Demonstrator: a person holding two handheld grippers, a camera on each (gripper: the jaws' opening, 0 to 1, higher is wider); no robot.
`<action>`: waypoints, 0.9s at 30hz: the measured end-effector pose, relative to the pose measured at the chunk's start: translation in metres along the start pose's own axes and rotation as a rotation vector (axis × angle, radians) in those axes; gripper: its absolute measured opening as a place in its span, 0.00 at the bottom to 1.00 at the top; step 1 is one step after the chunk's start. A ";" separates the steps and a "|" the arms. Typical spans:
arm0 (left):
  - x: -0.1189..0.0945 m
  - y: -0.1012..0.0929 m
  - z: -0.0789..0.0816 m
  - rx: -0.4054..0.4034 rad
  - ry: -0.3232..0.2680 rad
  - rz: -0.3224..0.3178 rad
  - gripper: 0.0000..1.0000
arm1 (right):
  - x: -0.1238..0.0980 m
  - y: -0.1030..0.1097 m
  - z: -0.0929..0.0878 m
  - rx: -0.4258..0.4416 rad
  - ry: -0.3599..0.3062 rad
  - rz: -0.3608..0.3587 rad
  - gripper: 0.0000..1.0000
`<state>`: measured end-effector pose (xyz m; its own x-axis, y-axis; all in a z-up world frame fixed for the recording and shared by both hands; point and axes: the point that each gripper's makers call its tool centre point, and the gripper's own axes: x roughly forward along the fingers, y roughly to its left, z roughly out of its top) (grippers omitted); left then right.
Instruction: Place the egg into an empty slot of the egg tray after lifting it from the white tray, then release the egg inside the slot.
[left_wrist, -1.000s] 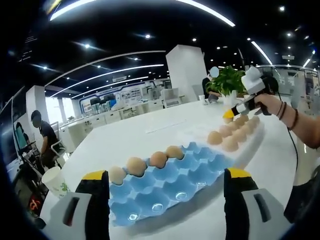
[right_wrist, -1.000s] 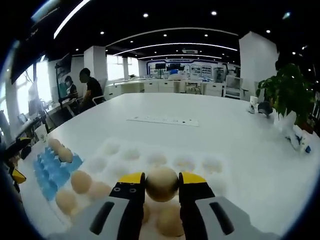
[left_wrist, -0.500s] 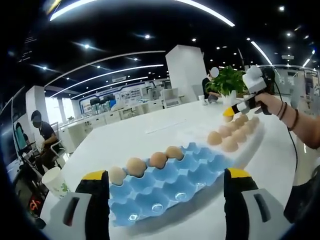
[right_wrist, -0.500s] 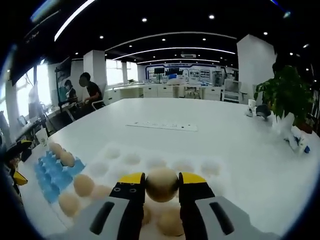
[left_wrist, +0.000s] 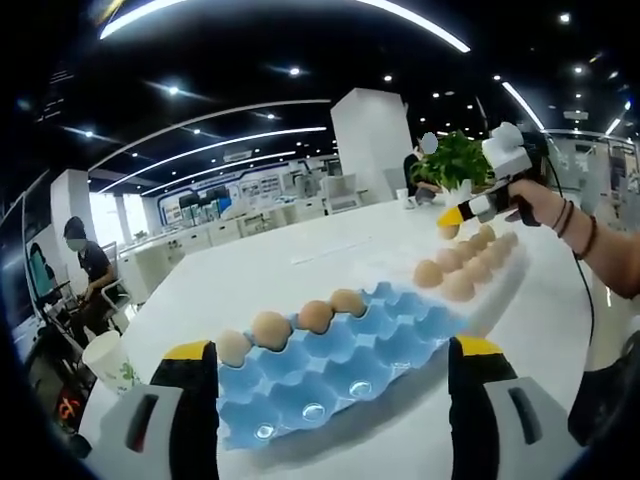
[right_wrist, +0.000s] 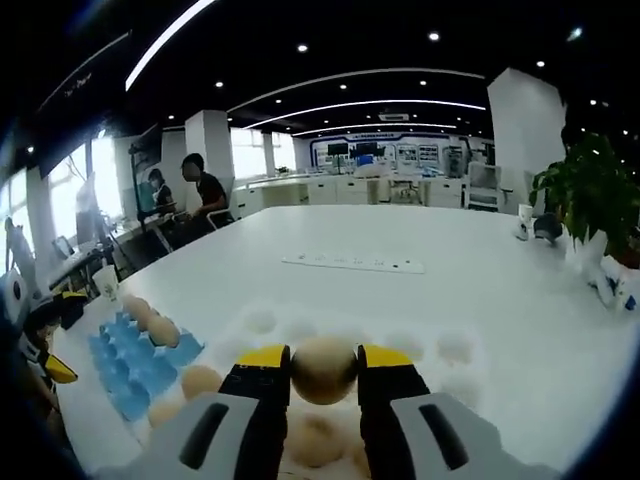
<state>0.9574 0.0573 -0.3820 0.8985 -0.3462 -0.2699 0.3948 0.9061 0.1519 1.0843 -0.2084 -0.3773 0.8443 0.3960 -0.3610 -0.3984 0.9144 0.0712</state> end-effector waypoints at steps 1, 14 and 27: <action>0.000 0.000 0.000 -0.001 0.000 0.000 0.98 | 0.000 0.002 0.000 -0.002 0.001 0.003 0.27; 0.000 0.005 0.001 -0.013 0.002 0.008 1.00 | 0.009 0.029 0.008 -0.017 -0.005 0.062 0.27; 0.003 0.006 0.002 -0.010 0.013 0.007 1.00 | 0.021 0.058 0.012 -0.022 -0.002 0.130 0.27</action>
<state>0.9632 0.0615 -0.3800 0.8988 -0.3364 -0.2810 0.3862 0.9110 0.1445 1.0829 -0.1458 -0.3698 0.7854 0.5116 -0.3484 -0.5127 0.8531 0.0970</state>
